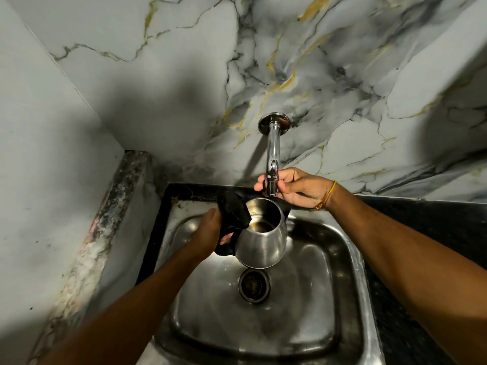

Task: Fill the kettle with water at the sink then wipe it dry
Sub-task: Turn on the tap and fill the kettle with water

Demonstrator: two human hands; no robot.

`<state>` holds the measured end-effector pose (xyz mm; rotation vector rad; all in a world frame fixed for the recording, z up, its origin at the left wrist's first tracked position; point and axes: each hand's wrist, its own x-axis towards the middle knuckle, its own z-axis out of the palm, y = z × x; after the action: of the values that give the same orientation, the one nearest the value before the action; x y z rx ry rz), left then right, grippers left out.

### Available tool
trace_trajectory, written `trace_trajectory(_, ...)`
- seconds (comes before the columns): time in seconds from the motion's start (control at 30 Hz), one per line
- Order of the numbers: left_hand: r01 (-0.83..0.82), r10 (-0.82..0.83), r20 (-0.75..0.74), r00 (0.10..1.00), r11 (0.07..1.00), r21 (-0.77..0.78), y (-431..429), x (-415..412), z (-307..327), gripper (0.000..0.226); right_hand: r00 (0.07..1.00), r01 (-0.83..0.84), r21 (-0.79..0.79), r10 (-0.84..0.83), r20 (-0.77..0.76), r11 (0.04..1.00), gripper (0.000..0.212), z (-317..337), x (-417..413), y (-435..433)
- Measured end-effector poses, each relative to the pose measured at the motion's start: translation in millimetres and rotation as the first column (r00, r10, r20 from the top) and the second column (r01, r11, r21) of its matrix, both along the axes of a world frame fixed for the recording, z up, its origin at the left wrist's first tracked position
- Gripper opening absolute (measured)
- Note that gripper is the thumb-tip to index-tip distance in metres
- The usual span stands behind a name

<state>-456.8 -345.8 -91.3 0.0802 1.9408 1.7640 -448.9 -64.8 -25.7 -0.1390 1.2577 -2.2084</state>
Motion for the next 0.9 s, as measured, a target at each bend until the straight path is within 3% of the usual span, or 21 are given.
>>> trace_trajectory(0.1,0.004,-0.004,-0.008,1.000,1.000,-0.018,3.0,0.9,4.1,0.063,0.999,-0.031,-0.097,0.034,0.028,0.995,0.046,-1.7,2.5,3.1)
trace_trajectory(0.27,0.019,-0.020,0.024,1.000,0.999,0.028,8.0,-1.4,4.3,0.069,0.999,-0.033,-0.025,0.033,0.016,0.999,0.047,1.8,-4.0,3.0)
trace_trajectory(0.37,0.050,-0.051,0.038,0.998,0.998,0.048,7.7,0.6,8.4,0.062,0.998,-0.057,0.057,0.058,-0.016,0.997,0.047,5.6,-9.1,4.6)
trace_trajectory(0.43,0.088,-0.091,0.031,0.995,0.993,0.077,5.1,0.4,6.0,0.072,0.998,-0.032,0.146,0.039,-0.045,0.989,0.048,10.2,-10.2,5.9)
trace_trajectory(0.57,0.128,-0.130,0.021,0.991,0.988,0.082,4.1,-2.2,2.6,0.082,0.982,0.174,0.298,-0.142,-0.126,0.938,0.045,19.1,2.5,0.9)
trace_trajectory(0.67,0.109,-0.111,0.020,0.994,0.991,0.073,8.1,-1.8,6.6,0.070,0.915,0.403,0.362,-0.356,-0.190,0.840,0.037,25.5,21.8,-15.6)
trace_trajectory(0.77,0.086,-0.089,0.040,0.995,0.994,0.071,14.3,-0.8,11.1,0.063,0.731,0.676,0.404,-0.629,-0.263,0.616,0.036,25.0,40.4,-44.7)
trace_trajectory(0.83,0.051,-0.054,0.045,0.998,0.995,0.080,16.4,0.6,13.0,0.058,0.624,0.770,0.422,-0.705,-0.337,0.479,0.034,21.4,48.4,-61.7)
trace_trajectory(0.9,0.085,-0.088,0.029,0.996,0.992,0.092,16.7,2.2,12.4,0.063,0.592,0.791,0.463,-0.690,-0.417,0.399,0.031,20.5,52.8,-69.7)
